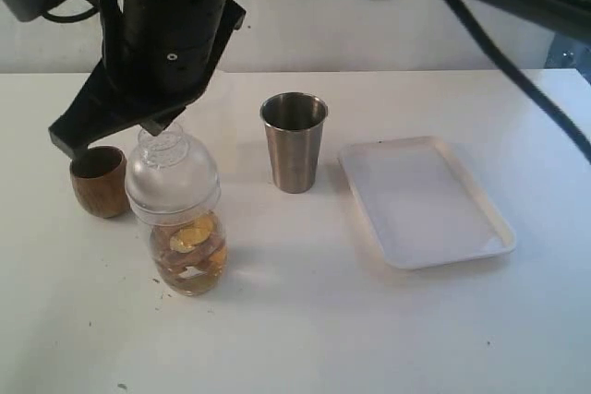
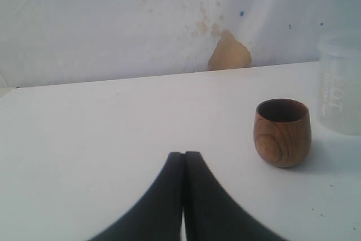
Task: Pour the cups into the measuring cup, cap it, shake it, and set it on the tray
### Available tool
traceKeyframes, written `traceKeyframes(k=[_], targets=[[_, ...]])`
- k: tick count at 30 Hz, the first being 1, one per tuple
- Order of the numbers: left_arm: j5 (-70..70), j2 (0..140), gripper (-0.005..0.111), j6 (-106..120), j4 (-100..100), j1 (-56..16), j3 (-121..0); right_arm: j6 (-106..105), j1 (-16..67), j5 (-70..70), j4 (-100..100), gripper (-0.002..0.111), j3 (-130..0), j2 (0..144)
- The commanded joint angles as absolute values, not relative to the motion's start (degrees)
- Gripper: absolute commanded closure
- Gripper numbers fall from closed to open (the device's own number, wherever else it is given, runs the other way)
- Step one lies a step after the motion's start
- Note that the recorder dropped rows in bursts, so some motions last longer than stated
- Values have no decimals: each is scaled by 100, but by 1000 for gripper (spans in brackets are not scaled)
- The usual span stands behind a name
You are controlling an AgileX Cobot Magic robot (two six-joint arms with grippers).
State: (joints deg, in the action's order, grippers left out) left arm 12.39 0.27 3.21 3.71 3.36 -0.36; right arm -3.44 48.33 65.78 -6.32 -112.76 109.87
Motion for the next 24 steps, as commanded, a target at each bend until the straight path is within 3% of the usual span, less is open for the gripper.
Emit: traceKeyframes(k=[1, 24], targets=[[1165, 0, 107, 313, 416, 353, 0, -401, 4793, 6493, -641, 108, -11245, 11087], [1165, 0, 107, 313, 416, 353, 0, -434, 4793, 6588, -761, 108, -11245, 11257]])
